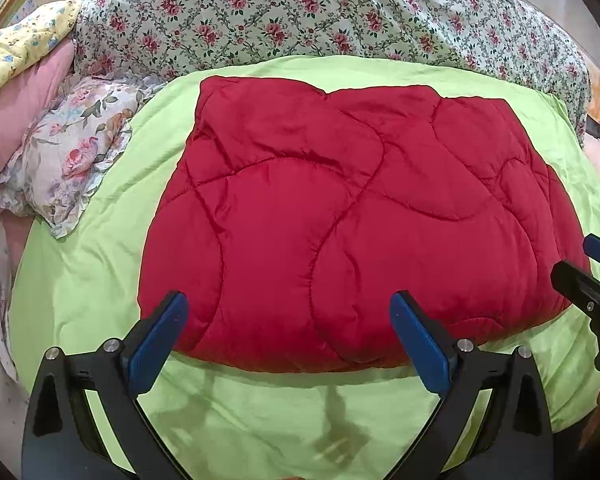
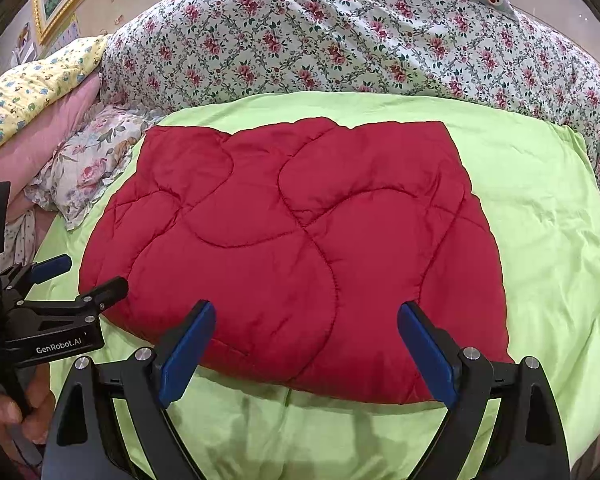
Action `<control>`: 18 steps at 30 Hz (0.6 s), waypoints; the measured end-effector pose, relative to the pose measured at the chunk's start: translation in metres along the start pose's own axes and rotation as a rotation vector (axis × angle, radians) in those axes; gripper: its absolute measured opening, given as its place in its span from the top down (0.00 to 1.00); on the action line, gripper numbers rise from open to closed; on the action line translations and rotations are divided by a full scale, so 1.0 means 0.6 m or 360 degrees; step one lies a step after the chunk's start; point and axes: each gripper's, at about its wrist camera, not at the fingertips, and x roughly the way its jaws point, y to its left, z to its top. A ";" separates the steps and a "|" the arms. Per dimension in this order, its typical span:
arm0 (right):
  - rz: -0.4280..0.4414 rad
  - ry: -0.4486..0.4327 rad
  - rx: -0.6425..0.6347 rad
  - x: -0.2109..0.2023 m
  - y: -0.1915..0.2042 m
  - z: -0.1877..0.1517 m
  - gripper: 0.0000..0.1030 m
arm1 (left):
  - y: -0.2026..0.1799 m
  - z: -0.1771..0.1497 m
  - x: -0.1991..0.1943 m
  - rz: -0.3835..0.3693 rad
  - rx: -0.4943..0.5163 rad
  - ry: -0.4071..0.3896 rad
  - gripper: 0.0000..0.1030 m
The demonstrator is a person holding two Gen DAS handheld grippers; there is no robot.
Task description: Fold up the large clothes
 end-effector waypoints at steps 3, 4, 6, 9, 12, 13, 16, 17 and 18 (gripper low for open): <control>0.0001 0.0000 -0.0003 0.000 0.001 0.000 0.09 | 0.001 0.002 -0.004 0.0003 -0.0002 -0.0009 0.02; 0.0001 -0.0002 -0.0005 -0.001 0.003 0.001 0.09 | 0.001 0.002 -0.005 0.0006 -0.0002 -0.0012 0.02; 0.0004 -0.0004 -0.0010 -0.002 0.004 0.001 0.09 | 0.001 0.003 -0.006 0.0012 0.0003 -0.0016 0.02; 0.0005 -0.0005 -0.0015 -0.003 0.006 0.002 0.09 | 0.002 0.004 -0.007 0.0016 0.0004 -0.0020 0.02; 0.0004 -0.0005 -0.0014 -0.003 0.006 0.002 0.09 | 0.003 0.005 -0.007 0.0017 0.0002 -0.0023 0.02; 0.0005 -0.0005 -0.0015 -0.003 0.006 0.002 0.09 | 0.002 0.005 -0.008 0.0019 0.0000 -0.0024 0.02; 0.0004 -0.0007 -0.0016 -0.003 0.005 0.002 0.09 | 0.003 0.007 -0.008 0.0017 -0.0001 -0.0025 0.02; 0.0005 -0.0009 -0.0015 -0.004 0.005 0.002 0.09 | 0.002 0.006 -0.009 0.0017 -0.0001 -0.0025 0.02; 0.0004 -0.0010 -0.0014 -0.005 0.005 0.003 0.09 | 0.003 0.007 -0.009 0.0013 -0.0001 -0.0026 0.02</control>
